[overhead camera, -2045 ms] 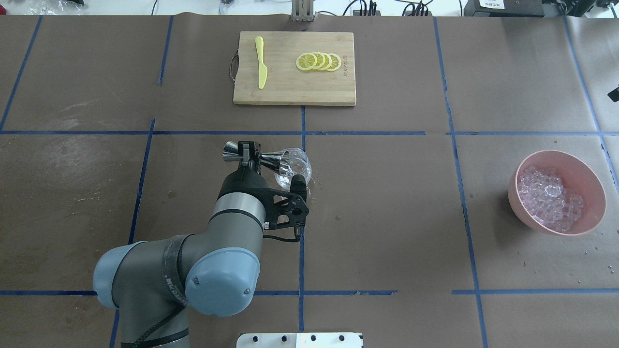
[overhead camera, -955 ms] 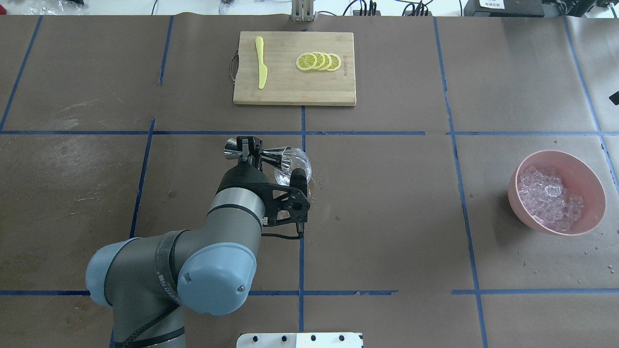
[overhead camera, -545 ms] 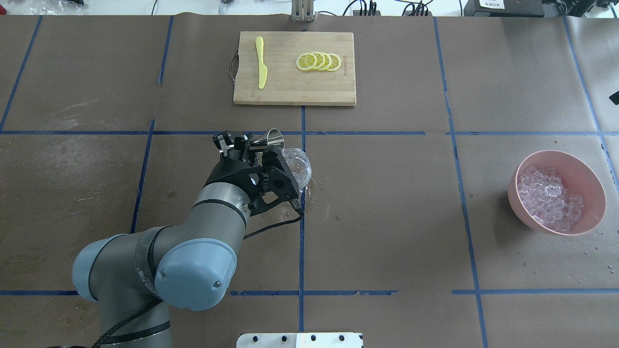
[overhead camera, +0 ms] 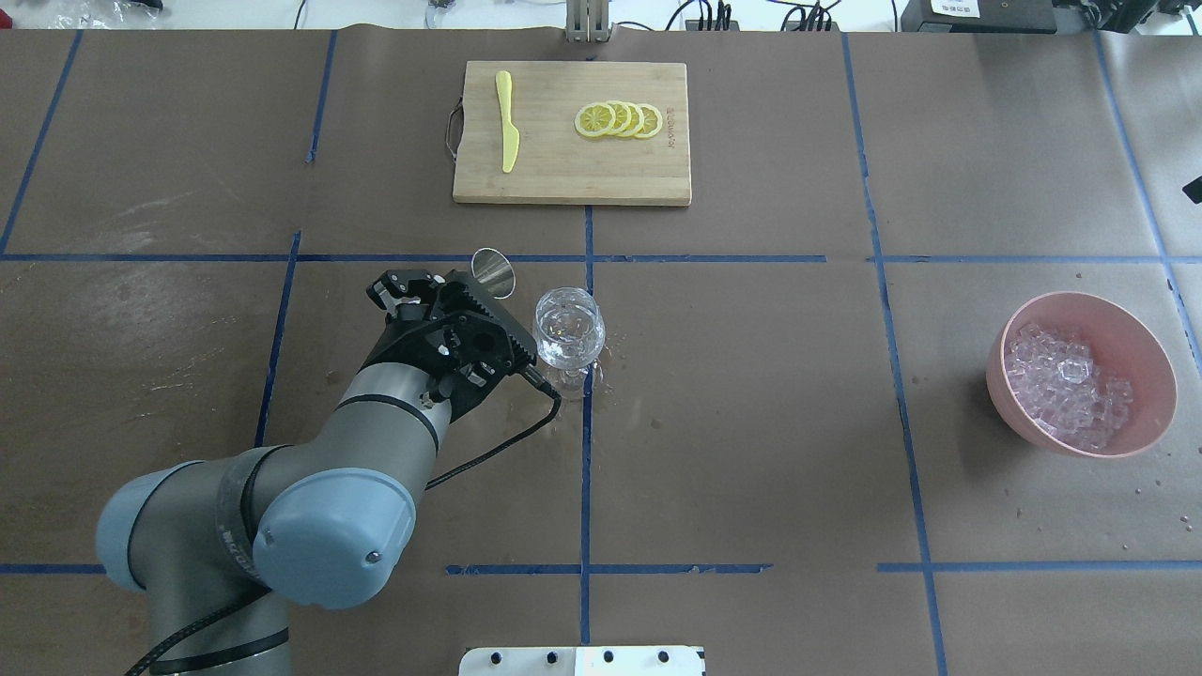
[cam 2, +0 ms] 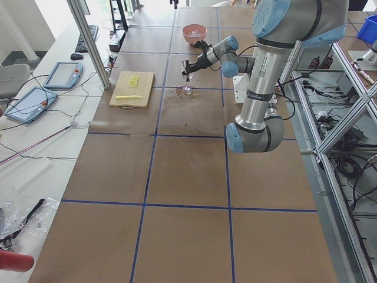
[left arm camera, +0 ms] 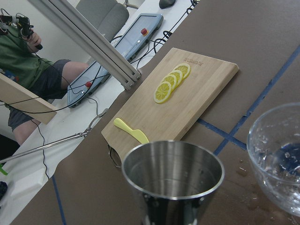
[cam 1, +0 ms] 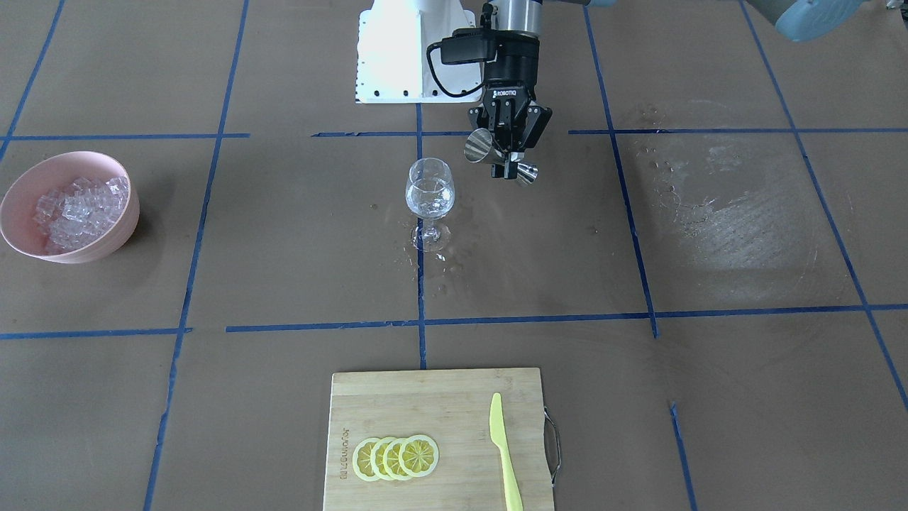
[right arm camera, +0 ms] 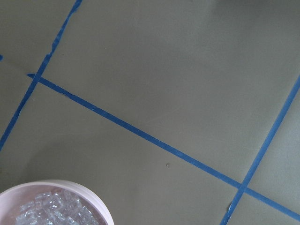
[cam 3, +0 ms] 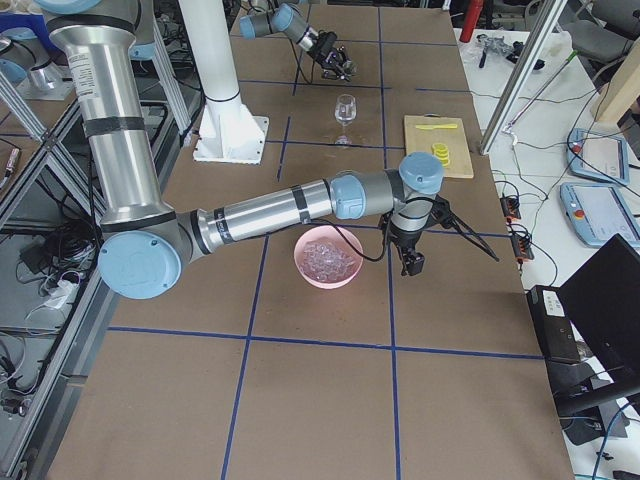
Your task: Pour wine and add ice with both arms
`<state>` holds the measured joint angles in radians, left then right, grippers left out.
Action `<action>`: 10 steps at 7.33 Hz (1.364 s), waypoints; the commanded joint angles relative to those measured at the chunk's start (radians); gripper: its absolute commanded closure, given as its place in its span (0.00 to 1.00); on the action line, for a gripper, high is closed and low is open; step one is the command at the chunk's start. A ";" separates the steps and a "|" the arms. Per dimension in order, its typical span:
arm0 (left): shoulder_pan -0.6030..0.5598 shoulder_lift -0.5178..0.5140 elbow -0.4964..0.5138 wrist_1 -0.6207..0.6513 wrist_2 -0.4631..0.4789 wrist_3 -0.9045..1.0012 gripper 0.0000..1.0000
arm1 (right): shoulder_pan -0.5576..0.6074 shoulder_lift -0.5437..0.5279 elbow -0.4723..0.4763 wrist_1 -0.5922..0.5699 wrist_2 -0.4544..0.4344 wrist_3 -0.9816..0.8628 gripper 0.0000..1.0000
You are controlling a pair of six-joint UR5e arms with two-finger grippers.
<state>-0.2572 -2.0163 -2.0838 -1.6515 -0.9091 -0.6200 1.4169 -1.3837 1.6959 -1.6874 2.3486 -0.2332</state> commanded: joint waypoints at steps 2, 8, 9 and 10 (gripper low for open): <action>-0.001 0.070 -0.009 -0.001 -0.010 -0.429 1.00 | -0.004 0.009 -0.007 0.000 -0.002 0.000 0.00; 0.071 0.301 -0.010 -0.004 0.169 -0.769 1.00 | -0.004 0.012 -0.007 0.000 -0.003 -0.001 0.00; 0.087 0.329 -0.007 -0.045 0.180 -0.780 1.00 | -0.004 0.012 -0.007 0.000 -0.005 -0.001 0.00; 0.110 0.406 -0.003 -0.113 0.235 -0.829 1.00 | -0.004 0.012 -0.005 0.000 -0.005 0.000 0.00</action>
<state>-0.1737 -1.6847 -2.0902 -1.7002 -0.7253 -1.4000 1.4128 -1.3714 1.6892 -1.6872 2.3444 -0.2342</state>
